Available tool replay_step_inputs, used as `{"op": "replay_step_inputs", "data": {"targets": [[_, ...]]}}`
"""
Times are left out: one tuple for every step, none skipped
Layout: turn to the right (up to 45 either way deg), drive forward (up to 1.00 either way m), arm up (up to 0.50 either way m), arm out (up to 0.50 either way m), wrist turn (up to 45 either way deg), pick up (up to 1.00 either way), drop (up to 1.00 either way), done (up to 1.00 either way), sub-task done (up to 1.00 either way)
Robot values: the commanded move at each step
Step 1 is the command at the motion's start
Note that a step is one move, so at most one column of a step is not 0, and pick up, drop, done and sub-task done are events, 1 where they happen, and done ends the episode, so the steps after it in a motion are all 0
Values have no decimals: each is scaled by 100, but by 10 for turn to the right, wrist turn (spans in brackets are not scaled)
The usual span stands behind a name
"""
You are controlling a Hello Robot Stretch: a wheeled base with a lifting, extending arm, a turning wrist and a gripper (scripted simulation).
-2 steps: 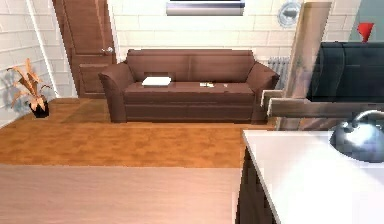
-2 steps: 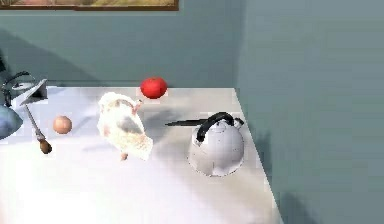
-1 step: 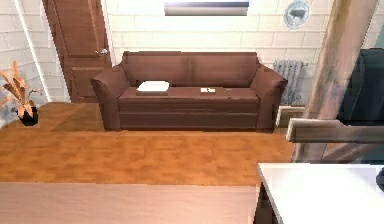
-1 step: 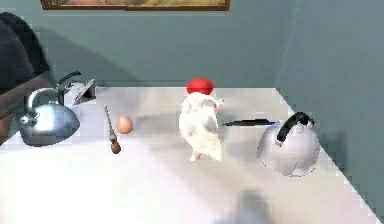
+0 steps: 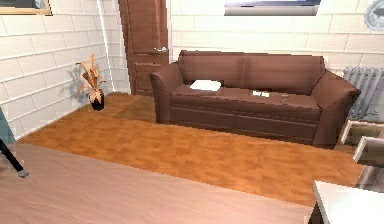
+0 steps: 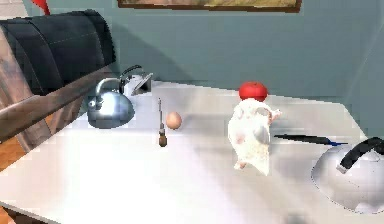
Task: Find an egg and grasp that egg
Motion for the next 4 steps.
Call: {"op": "replay_step_inputs", "data": {"targets": [[0, 0, 50, 0, 0, 0, 0, 0, 0], [0, 0, 38, 0, 0, 0, 0, 0, 0], [0, 0, 0, 38, 0, 0, 0, 0, 0], [0, 0, 0, 0, 450, 0, 0, 0, 0]]}}
